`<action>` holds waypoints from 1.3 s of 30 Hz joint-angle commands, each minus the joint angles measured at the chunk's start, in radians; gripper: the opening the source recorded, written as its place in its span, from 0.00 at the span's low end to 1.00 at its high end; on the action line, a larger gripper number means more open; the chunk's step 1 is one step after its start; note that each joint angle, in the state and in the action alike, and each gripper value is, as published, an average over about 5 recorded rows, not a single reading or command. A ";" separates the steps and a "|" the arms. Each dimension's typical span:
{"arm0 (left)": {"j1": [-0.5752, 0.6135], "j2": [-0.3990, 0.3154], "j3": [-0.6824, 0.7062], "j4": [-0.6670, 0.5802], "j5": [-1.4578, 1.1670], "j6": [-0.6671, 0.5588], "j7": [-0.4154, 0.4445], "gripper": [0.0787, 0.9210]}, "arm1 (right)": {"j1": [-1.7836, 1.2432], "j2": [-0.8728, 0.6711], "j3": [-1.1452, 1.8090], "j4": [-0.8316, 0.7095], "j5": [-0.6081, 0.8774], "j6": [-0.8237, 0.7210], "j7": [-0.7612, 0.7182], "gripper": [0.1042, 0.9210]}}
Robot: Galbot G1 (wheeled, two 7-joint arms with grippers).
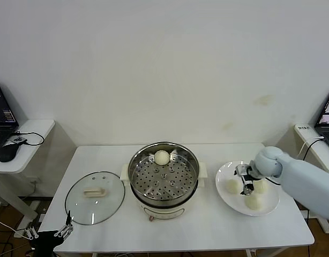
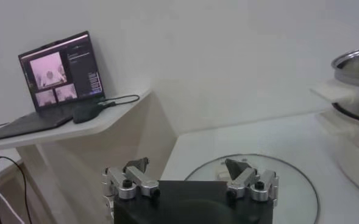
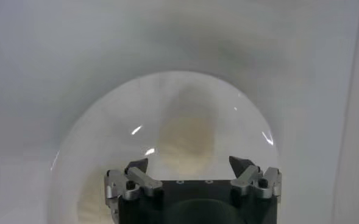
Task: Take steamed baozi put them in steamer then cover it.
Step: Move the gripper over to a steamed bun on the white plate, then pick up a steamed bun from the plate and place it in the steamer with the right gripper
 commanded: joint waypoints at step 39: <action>0.000 0.005 0.011 -0.038 0.000 0.000 -0.002 0.88 | 0.605 -0.060 -0.255 0.260 0.364 -0.123 -0.041 0.60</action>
